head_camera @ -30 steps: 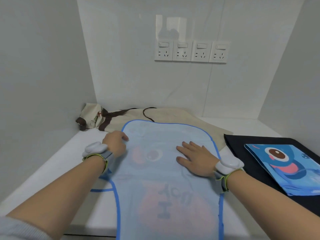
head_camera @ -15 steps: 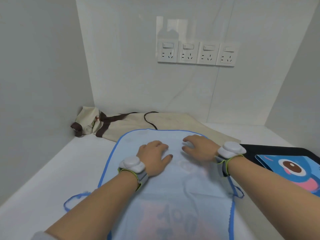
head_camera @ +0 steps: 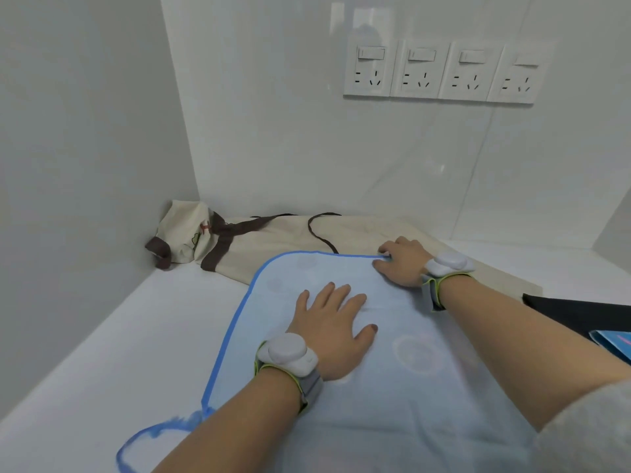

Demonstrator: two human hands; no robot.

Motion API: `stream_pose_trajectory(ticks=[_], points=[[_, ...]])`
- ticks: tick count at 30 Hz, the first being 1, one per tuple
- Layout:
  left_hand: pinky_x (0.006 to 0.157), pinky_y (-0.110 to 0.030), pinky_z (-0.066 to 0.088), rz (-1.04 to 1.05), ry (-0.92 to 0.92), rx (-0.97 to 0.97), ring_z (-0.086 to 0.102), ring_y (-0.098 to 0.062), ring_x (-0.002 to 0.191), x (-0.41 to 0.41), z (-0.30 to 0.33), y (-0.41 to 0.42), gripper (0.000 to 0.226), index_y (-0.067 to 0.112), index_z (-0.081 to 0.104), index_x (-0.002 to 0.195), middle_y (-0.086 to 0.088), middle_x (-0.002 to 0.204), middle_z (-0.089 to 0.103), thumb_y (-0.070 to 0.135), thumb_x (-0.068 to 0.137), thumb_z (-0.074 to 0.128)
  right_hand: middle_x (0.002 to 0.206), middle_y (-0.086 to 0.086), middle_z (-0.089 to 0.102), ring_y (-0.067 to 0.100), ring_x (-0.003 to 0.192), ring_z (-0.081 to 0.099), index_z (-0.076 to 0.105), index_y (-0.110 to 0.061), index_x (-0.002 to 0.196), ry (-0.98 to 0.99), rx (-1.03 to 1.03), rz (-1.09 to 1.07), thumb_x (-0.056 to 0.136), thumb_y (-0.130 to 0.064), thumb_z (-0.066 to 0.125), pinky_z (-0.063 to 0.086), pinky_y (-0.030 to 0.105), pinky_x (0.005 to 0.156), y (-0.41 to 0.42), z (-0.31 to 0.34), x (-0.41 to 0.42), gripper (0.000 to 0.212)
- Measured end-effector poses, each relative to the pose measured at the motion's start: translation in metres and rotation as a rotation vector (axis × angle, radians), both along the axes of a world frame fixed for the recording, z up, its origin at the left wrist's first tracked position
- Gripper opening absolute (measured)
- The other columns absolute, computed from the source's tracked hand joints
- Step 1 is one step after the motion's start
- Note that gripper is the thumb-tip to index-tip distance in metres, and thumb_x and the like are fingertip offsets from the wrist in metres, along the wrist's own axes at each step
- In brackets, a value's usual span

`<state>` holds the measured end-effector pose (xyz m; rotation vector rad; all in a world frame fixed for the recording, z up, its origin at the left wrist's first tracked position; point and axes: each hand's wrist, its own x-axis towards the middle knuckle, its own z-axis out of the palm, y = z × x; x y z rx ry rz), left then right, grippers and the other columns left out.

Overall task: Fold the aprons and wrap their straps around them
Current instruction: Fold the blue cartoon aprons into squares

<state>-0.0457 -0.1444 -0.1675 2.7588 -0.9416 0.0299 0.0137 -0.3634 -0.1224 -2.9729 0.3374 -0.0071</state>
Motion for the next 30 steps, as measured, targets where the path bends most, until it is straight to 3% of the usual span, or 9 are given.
stream_pose_trajectory(ticks=[3, 6, 10, 12, 16, 19, 22, 26, 30], points=[[0.119, -0.050, -0.001, 0.003, -0.016, -0.012, -0.001, -0.014, 0.150, -0.001, 0.000, -0.001, 0.060, 0.037, 0.018, 0.150, 0.010, 0.161, 0.010, 0.061, 0.095, 0.025, 0.120, 0.005, 0.051, 0.028, 0.117, 0.044, 0.057, -0.023, 0.113, -0.081, -0.030, -0.014, 0.091, -0.046, 0.044, 0.043, 0.042, 0.093, 0.000, -0.001, 0.007, 0.034], [0.119, -0.050, -0.001, -0.003, -0.018, -0.041, -0.001, -0.014, 0.150, 0.000, 0.000, 0.000, 0.062, 0.035, 0.017, 0.151, 0.010, 0.161, 0.010, 0.061, 0.095, 0.026, 0.108, 0.003, 0.051, 0.027, 0.108, 0.046, 0.053, -0.023, 0.103, -0.165, -0.084, 0.006, 0.087, -0.033, 0.047, 0.038, 0.037, 0.080, -0.001, 0.004, 0.004, 0.020], [0.119, -0.050, 0.001, 0.000, -0.035, -0.087, 0.002, -0.015, 0.149, -0.001, 0.001, 0.001, 0.065, 0.031, 0.019, 0.150, 0.011, 0.158, 0.016, 0.061, 0.094, 0.031, 0.103, 0.001, 0.056, 0.026, 0.101, 0.048, 0.053, -0.024, 0.100, -0.192, -0.130, -0.001, 0.082, -0.022, 0.049, 0.037, 0.035, 0.079, -0.008, 0.031, -0.013, 0.019], [0.118, -0.049, 0.007, 0.001, -0.092, -0.122, 0.014, -0.017, 0.145, -0.003, 0.004, 0.002, 0.062, 0.028, 0.027, 0.144, 0.010, 0.149, 0.029, 0.061, 0.092, 0.034, 0.100, 0.001, 0.057, 0.026, 0.100, 0.050, 0.056, -0.023, 0.098, -0.215, -0.155, 0.003, 0.081, -0.020, 0.049, 0.037, 0.035, 0.079, -0.012, 0.048, -0.028, 0.018], [0.100, -0.037, 0.028, 0.017, -0.272, -0.165, 0.041, -0.019, 0.116, -0.013, 0.013, 0.006, 0.038, 0.026, 0.043, 0.119, 0.008, 0.118, 0.048, 0.052, 0.092, 0.040, 0.095, 0.000, 0.057, 0.026, 0.097, 0.052, 0.058, -0.023, 0.090, -0.305, -0.169, 0.070, 0.082, -0.018, 0.051, 0.035, 0.033, 0.074, -0.004, 0.069, -0.070, 0.012], [0.090, -0.035, 0.030, 0.036, -0.380, -0.197, 0.045, -0.021, 0.107, -0.017, 0.017, 0.015, 0.027, 0.024, 0.045, 0.112, 0.008, 0.111, 0.050, 0.042, 0.091, 0.046, 0.095, 0.001, 0.057, 0.026, 0.094, 0.051, 0.058, -0.021, 0.090, -0.366, -0.171, 0.144, 0.084, -0.018, 0.053, 0.039, 0.034, 0.073, 0.011, 0.071, -0.096, 0.008], [0.085, -0.035, 0.028, 0.030, -0.479, -0.274, 0.047, -0.022, 0.105, -0.032, 0.034, 0.029, 0.031, 0.025, 0.047, 0.112, 0.007, 0.110, 0.051, 0.032, 0.083, 0.058, 0.087, -0.002, 0.053, 0.024, 0.089, 0.048, 0.056, -0.021, 0.087, -0.456, -0.148, 0.201, 0.085, -0.018, 0.054, 0.039, 0.034, 0.071, 0.019, 0.076, -0.134, 0.004], [0.092, -0.036, 0.027, 0.019, -0.659, -0.322, 0.045, -0.020, 0.117, -0.037, 0.071, 0.058, 0.059, 0.024, 0.049, 0.123, 0.003, 0.123, 0.051, 0.020, 0.067, 0.068, 0.083, -0.006, 0.051, 0.020, 0.085, 0.044, 0.051, -0.024, 0.082, -0.484, -0.053, 0.244, 0.082, -0.014, 0.058, 0.042, 0.035, 0.071, 0.020, 0.070, -0.169, 0.012], [0.108, -0.046, 0.028, -0.075, -0.686, -0.317, 0.042, -0.018, 0.129, -0.059, 0.082, 0.077, 0.065, 0.022, 0.050, 0.128, 0.004, 0.130, 0.050, 0.021, 0.063, 0.057, 0.083, -0.008, 0.050, 0.017, 0.085, 0.042, 0.051, -0.023, 0.082, -0.442, 0.021, 0.277, 0.080, -0.011, 0.060, 0.039, 0.032, 0.073, 0.026, 0.050, -0.205, 0.016]])
